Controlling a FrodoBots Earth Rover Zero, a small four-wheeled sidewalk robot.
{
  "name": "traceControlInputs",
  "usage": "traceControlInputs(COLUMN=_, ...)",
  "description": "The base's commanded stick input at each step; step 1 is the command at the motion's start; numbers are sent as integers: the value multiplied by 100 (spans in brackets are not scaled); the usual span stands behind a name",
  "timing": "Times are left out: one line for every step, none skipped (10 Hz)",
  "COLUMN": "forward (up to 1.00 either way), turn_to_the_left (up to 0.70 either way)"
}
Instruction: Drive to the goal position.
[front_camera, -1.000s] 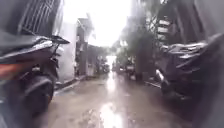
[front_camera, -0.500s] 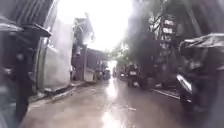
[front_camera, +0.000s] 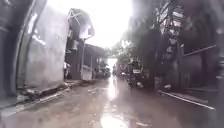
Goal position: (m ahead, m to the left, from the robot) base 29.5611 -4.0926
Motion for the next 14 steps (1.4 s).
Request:
traceControlInputs(forward=99, turn_to_the_left=0)
traceControlInputs(forward=99, turn_to_the_left=0)
traceControlInputs(forward=99, turn_to_the_left=0)
traceControlInputs(forward=99, turn_to_the_left=0)
traceControlInputs(forward=99, turn_to_the_left=0)
traceControlInputs(forward=99, turn_to_the_left=0)
traceControlInputs(forward=99, turn_to_the_left=0)
traceControlInputs(forward=99, turn_to_the_left=0)
traceControlInputs(forward=99, turn_to_the_left=0)
traceControlInputs(forward=99, turn_to_the_left=0)
traceControlInputs(forward=99, turn_to_the_left=0)
traceControlInputs(forward=99, turn_to_the_left=-21)
traceControlInputs(forward=99, turn_to_the_left=-39)
traceControlInputs(forward=99, turn_to_the_left=-27)
